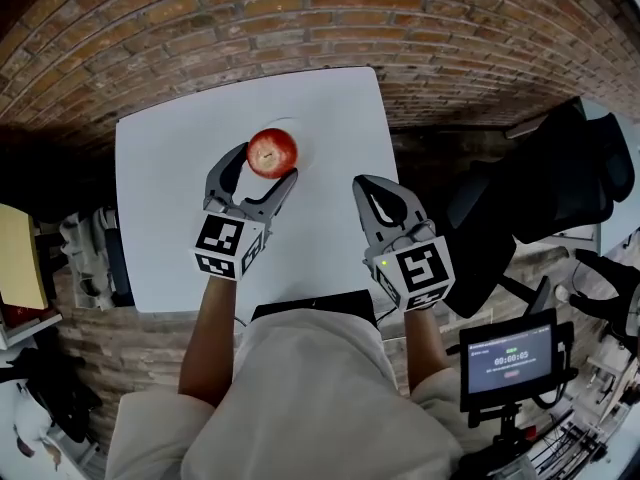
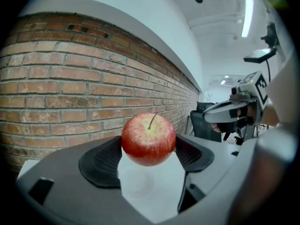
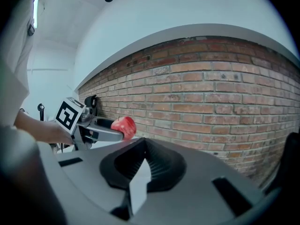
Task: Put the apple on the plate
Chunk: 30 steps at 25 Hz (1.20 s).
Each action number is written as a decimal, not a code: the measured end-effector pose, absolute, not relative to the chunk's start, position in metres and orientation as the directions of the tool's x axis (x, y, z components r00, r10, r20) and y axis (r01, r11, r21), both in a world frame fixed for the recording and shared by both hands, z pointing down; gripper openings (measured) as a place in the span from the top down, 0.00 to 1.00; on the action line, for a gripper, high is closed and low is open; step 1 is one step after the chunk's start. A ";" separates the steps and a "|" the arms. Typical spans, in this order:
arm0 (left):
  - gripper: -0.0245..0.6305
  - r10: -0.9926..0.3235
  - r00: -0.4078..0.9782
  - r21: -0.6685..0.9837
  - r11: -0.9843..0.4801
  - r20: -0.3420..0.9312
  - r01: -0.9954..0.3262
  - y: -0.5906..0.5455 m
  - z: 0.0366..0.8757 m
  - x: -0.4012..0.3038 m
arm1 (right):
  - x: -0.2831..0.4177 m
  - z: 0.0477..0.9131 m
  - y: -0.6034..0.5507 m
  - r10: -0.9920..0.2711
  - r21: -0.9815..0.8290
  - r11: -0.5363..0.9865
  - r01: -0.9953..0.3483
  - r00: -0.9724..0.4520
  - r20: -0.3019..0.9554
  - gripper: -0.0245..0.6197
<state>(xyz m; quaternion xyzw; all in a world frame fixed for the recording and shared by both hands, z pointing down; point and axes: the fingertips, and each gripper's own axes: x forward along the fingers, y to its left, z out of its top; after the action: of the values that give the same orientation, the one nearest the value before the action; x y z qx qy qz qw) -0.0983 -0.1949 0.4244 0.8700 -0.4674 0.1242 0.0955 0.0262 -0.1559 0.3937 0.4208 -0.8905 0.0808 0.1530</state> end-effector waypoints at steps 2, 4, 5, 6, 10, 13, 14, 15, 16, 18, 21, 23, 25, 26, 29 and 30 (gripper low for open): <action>0.41 -0.794 0.526 0.060 -0.535 0.304 -0.843 -0.199 0.431 -0.099 | 0.027 0.396 -0.162 -0.721 -0.018 0.635 -0.772 -0.601 0.345 0.96; 0.41 -0.798 0.519 0.066 -0.526 0.305 -0.848 -0.205 0.438 -0.100 | 0.027 0.398 -0.169 -0.718 -0.021 0.637 -0.771 -0.603 0.348 0.96; 0.41 -0.800 0.516 0.069 -0.522 0.307 -0.850 -0.208 0.441 -0.101 | 0.027 0.400 -0.172 -0.717 -0.022 0.637 -0.770 -0.603 0.349 0.96; 0.41 -0.801 0.512 0.070 -0.518 0.309 -0.852 -0.210 0.445 -0.102 | 0.026 0.401 -0.174 -0.716 -0.024 0.637 -0.770 -0.603 0.350 0.96; 0.41 -0.799 0.507 0.074 -0.513 0.322 -0.855 -0.213 0.454 -0.104 | 0.023 0.405 -0.174 -0.713 -0.037 0.634 -0.772 -0.602 0.359 0.96; 0.41 -0.795 0.506 0.078 -0.512 0.335 -0.855 -0.216 0.463 -0.103 | 0.024 0.409 -0.175 -0.711 -0.047 0.629 -0.776 -0.599 0.369 0.96; 0.41 -0.793 0.507 0.079 -0.513 0.338 -0.855 -0.219 0.467 -0.101 | 0.026 0.411 -0.178 -0.710 -0.050 0.628 -0.776 -0.598 0.371 0.96; 0.41 -0.792 0.507 0.079 -0.514 0.341 -0.854 -0.221 0.470 -0.099 | 0.027 0.413 -0.180 -0.710 -0.052 0.627 -0.777 -0.598 0.373 0.96; 0.41 -0.791 0.507 0.079 -0.514 0.343 -0.854 -0.223 0.474 -0.097 | 0.029 0.414 -0.182 -0.709 -0.053 0.626 -0.778 -0.597 0.374 0.96; 0.41 -0.792 0.503 0.078 -0.510 0.348 -0.857 -0.228 0.480 -0.095 | 0.031 0.417 -0.185 -0.707 -0.058 0.626 -0.778 -0.597 0.378 0.96; 0.41 -0.792 0.492 0.085 -0.498 0.360 -0.863 -0.240 0.496 -0.091 | 0.035 0.430 -0.195 -0.698 -0.071 0.627 -0.776 -0.600 0.391 0.96; 0.41 -0.793 0.487 0.091 -0.490 0.367 -0.867 -0.244 0.504 -0.091 | 0.036 0.437 -0.197 -0.689 -0.079 0.630 -0.773 -0.603 0.402 0.96; 0.41 -0.793 0.480 0.097 -0.481 0.375 -0.871 -0.248 0.511 -0.092 | 0.036 0.444 -0.198 -0.681 -0.086 0.632 -0.770 -0.605 0.412 0.96; 0.41 -0.793 0.476 0.102 -0.476 0.379 -0.873 -0.249 0.514 -0.092 | 0.036 0.447 -0.198 -0.677 -0.090 0.633 -0.769 -0.606 0.417 0.96; 0.41 -0.791 0.467 0.114 -0.462 0.395 -0.880 -0.253 0.526 -0.093 | 0.036 0.455 -0.201 -0.663 -0.101 0.638 -0.763 -0.612 0.432 0.96; 0.41 -0.789 0.464 0.117 -0.458 0.402 -0.881 -0.255 0.531 -0.093 | 0.037 0.459 -0.204 -0.658 -0.106 0.640 -0.761 -0.613 0.437 0.96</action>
<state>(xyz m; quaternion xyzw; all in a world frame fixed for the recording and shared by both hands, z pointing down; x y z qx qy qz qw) -0.0932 -0.2555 0.5315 0.8412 -0.4963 0.1469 0.1563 0.0367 -0.2036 0.4594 0.4000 -0.8869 0.1418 0.1823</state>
